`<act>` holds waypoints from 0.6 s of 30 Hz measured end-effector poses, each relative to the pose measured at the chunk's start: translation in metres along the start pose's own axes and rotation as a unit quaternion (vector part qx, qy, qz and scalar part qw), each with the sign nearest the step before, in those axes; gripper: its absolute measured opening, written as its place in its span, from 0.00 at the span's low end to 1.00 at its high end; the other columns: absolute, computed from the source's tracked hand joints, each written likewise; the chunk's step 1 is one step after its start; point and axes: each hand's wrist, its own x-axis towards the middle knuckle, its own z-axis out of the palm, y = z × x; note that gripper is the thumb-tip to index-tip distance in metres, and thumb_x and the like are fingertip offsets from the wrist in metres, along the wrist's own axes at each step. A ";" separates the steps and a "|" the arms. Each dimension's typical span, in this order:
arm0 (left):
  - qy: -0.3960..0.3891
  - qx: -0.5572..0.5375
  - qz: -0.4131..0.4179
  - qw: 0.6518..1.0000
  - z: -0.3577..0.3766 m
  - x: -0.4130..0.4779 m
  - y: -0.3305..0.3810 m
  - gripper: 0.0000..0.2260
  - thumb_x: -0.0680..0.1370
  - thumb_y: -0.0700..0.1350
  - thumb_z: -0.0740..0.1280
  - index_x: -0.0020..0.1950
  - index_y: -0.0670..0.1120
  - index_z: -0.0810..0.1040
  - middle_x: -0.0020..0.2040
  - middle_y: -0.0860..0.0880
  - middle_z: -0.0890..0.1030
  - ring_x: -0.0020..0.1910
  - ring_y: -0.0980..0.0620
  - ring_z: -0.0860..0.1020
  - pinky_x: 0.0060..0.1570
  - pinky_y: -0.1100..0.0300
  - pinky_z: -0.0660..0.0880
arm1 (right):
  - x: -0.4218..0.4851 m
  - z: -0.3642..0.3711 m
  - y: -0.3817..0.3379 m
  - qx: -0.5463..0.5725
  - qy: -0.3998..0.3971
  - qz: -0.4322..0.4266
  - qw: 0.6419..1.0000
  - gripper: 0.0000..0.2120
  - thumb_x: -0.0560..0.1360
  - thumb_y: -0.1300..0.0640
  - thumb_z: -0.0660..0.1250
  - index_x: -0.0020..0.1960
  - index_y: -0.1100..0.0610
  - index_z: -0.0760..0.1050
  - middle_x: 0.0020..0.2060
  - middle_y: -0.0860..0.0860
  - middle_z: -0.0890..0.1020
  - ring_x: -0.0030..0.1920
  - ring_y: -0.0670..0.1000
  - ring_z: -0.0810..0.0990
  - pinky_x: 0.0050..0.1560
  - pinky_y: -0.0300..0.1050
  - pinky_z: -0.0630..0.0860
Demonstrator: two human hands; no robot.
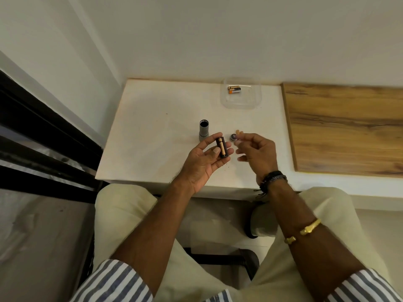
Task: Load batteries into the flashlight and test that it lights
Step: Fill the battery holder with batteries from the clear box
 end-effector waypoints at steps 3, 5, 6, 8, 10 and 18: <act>0.005 0.018 0.006 1.000 0.001 0.001 -0.002 0.18 0.82 0.34 0.63 0.71 0.45 0.74 0.64 0.36 0.81 0.62 0.40 0.82 0.57 0.53 0.81 | -0.011 0.002 -0.011 0.039 -0.064 -0.003 0.997 0.09 0.77 0.64 0.70 0.54 0.55 0.85 0.46 0.52 0.88 0.45 0.51 0.86 0.39 0.43 0.82; 0.008 0.037 0.014 0.999 0.000 0.001 -0.002 0.18 0.82 0.34 0.64 0.71 0.46 0.75 0.64 0.38 0.82 0.62 0.41 0.82 0.56 0.52 0.81 | -0.015 0.003 -0.015 0.045 -0.071 0.000 0.996 0.08 0.77 0.63 0.70 0.54 0.54 0.84 0.47 0.52 0.88 0.47 0.52 0.86 0.40 0.43 0.82; 0.011 0.046 0.018 0.999 -0.001 0.001 -0.002 0.18 0.81 0.34 0.65 0.70 0.47 0.76 0.62 0.39 0.83 0.62 0.41 0.82 0.57 0.51 0.81 | -0.016 0.004 -0.016 0.048 -0.072 0.007 0.996 0.08 0.77 0.62 0.70 0.53 0.54 0.84 0.46 0.51 0.88 0.48 0.51 0.86 0.40 0.43 0.82; 0.016 0.060 0.024 0.998 -0.002 0.000 -0.002 0.18 0.81 0.34 0.66 0.68 0.47 0.78 0.60 0.41 0.84 0.61 0.41 0.82 0.57 0.49 0.81 | -0.020 0.008 -0.016 0.054 -0.078 0.027 0.995 0.07 0.77 0.61 0.70 0.53 0.54 0.84 0.45 0.48 0.88 0.48 0.49 0.85 0.39 0.42 0.81; 0.017 0.071 0.026 0.997 -0.002 0.000 -0.004 0.17 0.80 0.33 0.66 0.66 0.49 0.80 0.60 0.43 0.85 0.61 0.43 0.83 0.58 0.48 0.81 | -0.023 0.012 -0.016 0.059 -0.085 0.050 0.993 0.07 0.77 0.60 0.71 0.53 0.53 0.84 0.44 0.47 0.87 0.46 0.46 0.85 0.40 0.41 0.82; 0.023 0.115 0.033 0.993 -0.001 -0.001 -0.007 0.17 0.81 0.33 0.66 0.64 0.49 0.81 0.62 0.44 0.84 0.60 0.43 0.83 0.55 0.49 0.82 | -0.027 0.017 -0.018 0.113 -0.090 0.117 0.983 0.07 0.78 0.59 0.70 0.54 0.54 0.83 0.45 0.49 0.86 0.48 0.46 0.84 0.41 0.43 0.81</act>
